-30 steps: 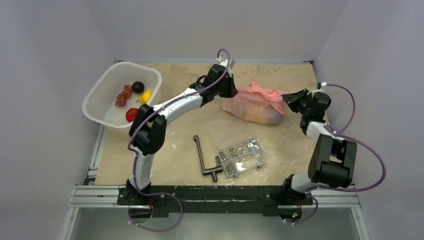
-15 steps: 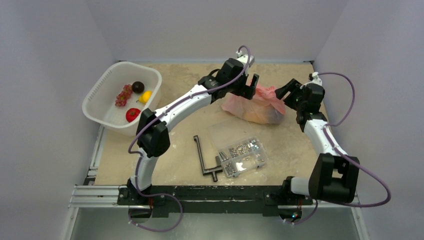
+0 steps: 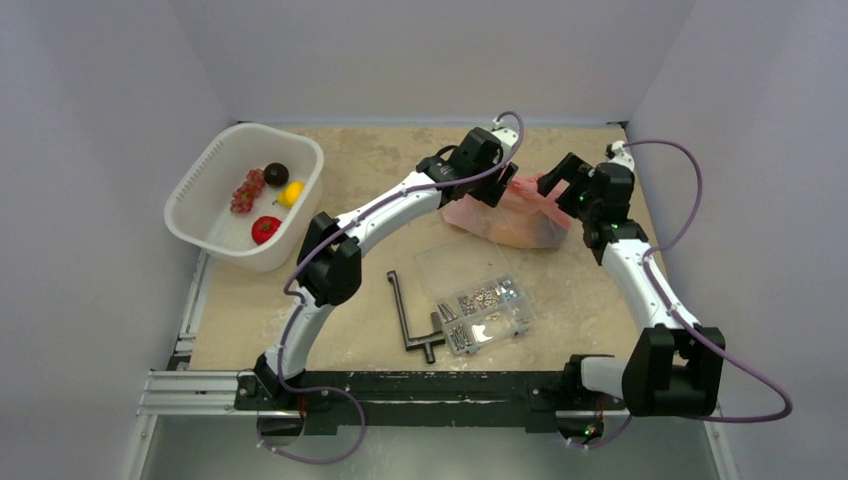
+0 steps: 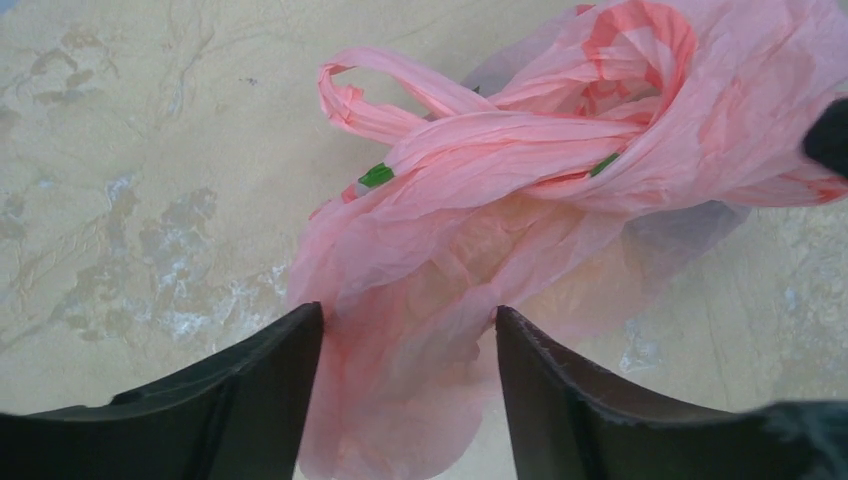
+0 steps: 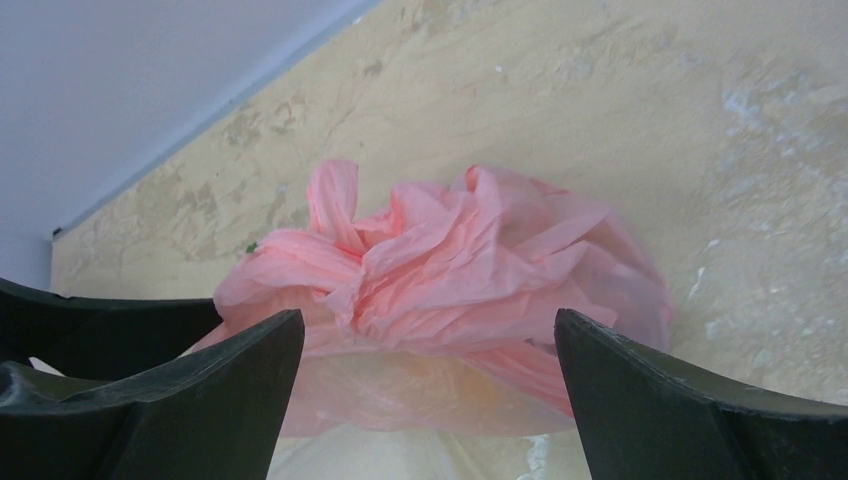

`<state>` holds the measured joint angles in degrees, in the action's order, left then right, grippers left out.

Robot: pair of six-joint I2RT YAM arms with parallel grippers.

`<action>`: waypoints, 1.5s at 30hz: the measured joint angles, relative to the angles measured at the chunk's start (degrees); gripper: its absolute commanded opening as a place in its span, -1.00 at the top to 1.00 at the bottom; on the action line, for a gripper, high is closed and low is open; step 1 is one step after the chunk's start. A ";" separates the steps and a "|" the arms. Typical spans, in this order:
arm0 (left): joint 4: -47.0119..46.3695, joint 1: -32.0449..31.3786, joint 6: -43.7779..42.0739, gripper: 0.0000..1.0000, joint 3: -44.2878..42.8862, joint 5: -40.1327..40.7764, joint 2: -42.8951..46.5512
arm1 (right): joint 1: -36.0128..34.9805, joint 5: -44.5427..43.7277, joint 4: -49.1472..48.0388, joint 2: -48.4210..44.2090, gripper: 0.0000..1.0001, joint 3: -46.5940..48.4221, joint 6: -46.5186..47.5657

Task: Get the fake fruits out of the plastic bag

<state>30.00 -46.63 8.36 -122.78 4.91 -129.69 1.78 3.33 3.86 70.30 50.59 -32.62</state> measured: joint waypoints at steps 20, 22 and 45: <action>1.36 0.13 1.57 -0.93 0.02 -1.70 0.15 | -9.77 -14.73 2.03 11.56 0.61 6.88 3.63; 0.81 0.17 1.55 -1.00 0.96 -1.09 0.72 | -9.77 -14.64 0.20 9.05 0.72 5.05 3.87; -5.68 3.87 3.06 -0.79 -5.27 -11.02 -3.26 | -9.66 -4.63 -10.10 -1.92 1.00 -4.52 6.60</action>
<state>24.32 -42.76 11.42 -128.05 -6.11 -132.94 -7.88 -1.30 -6.24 68.38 46.06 -26.02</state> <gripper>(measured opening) 0.709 0.008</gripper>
